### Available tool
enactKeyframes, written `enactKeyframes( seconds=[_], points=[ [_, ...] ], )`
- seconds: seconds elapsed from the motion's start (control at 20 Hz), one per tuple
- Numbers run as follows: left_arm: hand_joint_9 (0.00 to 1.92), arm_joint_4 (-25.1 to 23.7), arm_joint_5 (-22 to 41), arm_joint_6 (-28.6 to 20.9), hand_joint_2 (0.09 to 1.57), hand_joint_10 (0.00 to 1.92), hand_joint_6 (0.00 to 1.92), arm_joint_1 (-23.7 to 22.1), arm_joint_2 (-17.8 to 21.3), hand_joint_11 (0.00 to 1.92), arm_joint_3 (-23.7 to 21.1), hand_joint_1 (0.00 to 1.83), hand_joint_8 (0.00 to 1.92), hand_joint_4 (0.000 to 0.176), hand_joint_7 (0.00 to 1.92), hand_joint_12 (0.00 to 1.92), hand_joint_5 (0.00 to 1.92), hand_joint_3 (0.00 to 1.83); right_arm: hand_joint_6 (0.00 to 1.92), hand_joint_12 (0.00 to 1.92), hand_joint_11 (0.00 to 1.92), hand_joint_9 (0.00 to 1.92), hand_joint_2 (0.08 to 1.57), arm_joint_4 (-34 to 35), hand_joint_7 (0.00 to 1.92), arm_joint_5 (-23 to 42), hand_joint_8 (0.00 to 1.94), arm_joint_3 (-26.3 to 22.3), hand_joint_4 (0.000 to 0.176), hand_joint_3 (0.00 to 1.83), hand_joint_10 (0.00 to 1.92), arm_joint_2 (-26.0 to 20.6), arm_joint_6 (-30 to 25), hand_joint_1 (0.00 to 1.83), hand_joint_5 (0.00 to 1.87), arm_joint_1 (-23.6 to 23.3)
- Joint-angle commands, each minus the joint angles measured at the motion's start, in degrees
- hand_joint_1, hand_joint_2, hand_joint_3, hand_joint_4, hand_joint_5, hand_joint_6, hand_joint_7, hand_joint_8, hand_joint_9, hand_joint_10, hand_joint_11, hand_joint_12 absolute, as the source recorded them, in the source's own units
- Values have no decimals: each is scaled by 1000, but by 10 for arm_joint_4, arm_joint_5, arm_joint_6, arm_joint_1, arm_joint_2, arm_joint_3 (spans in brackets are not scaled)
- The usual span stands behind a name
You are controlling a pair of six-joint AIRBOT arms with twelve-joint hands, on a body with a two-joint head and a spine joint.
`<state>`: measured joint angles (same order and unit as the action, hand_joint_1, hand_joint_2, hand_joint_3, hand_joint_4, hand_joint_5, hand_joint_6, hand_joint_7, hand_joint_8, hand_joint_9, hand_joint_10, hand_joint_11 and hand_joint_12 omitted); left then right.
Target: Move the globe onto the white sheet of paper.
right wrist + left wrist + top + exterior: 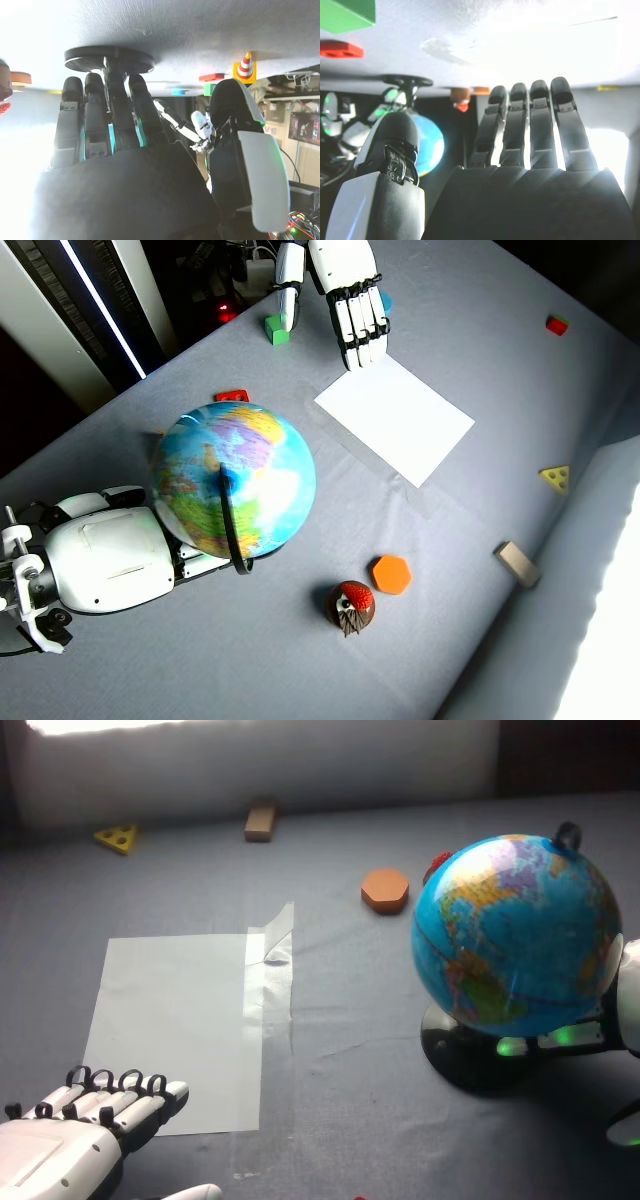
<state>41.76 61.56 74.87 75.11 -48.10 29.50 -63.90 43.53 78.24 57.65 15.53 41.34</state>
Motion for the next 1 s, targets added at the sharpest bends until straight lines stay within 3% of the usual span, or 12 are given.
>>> enactKeyframes(
  seconds=[0.0, 0.3, 0.45, 0.95],
  points=[
    [99, -22, 53, -4, 1193, 0, 0, -1, -3, 0, 0, 0, 0, 0, 104, 361, 105, 0, 3, 253, 0, 118, 1186, 26, 101, 29, 2, 2, 0, 0, 5, 2, 4, 0, 78, -7],
    [98, -19, 53, -15, 1194, 0, 2, -3, -2, 0, 2, 0, 0, 0, 103, 362, 111, 0, 2, 258, 0, 120, 1186, 12, 96, 21, 0, 10, 0, 0, 5, 14, 20, 0, 78, -8],
    [98, -20, 53, -15, 1193, 0, 2, -3, -2, 0, 1, 0, 0, 0, 103, 361, 111, 0, 2, 256, 0, 120, 1186, -33, 96, 18, 1, 9, 0, 0, 5, 24, -12, 0, 78, -17],
    [91, -21, 48, -13, 1195, 3, 4, -1, -2, 0, 5, 0, 0, 0, 96, 311, 82, 0, 10, 256, 0, 126, 1185, -113, 116, -122, 6, -24, 0, 0, 6, 76, -81, 0, 100, -91]
  ],
)
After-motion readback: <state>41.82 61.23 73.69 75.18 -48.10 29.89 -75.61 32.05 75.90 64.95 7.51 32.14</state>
